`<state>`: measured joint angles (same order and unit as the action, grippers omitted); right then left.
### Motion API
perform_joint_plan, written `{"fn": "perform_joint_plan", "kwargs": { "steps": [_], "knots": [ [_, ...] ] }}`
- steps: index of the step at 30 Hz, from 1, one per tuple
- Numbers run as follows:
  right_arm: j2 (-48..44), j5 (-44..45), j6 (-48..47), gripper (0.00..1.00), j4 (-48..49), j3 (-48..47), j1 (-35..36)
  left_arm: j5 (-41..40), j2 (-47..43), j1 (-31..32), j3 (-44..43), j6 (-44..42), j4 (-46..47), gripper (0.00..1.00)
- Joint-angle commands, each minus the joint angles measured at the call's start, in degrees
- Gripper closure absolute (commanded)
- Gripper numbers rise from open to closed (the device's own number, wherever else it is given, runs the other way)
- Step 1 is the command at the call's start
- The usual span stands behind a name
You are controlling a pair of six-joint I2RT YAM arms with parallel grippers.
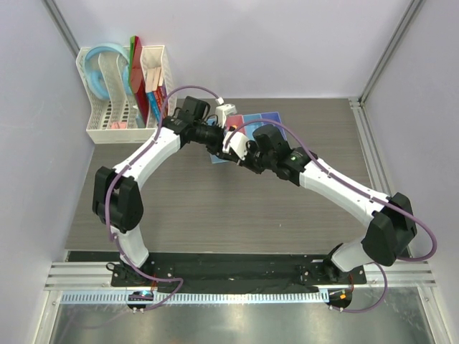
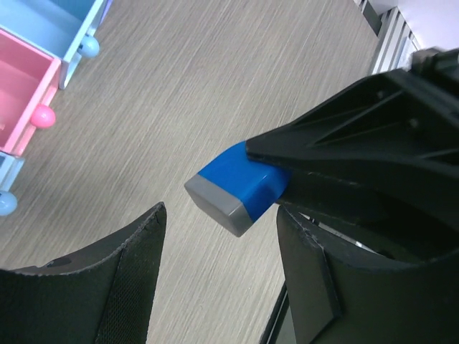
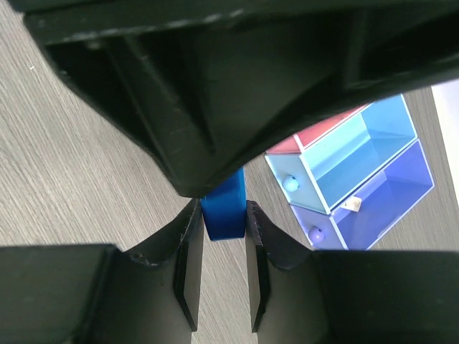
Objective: Sort the stationery into containers
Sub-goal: Place the stapler in the storage box.
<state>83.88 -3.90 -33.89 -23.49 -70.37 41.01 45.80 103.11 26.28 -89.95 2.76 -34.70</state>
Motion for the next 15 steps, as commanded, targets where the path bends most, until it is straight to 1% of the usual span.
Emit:
{"fn": "perform_joint_plan", "kwargs": {
  "steps": [1,15],
  "knots": [
    [-3.0,1.1,1.1,0.99,2.8,0.3,0.9,0.2,-0.6,0.1,-3.3,-0.7,-1.0,0.36],
    [-6.7,1.8,1.4,0.99,2.0,0.2,1.3,-2.1,-0.4,0.1,-2.2,-2.1,-1.6,0.36]
  ]
}}
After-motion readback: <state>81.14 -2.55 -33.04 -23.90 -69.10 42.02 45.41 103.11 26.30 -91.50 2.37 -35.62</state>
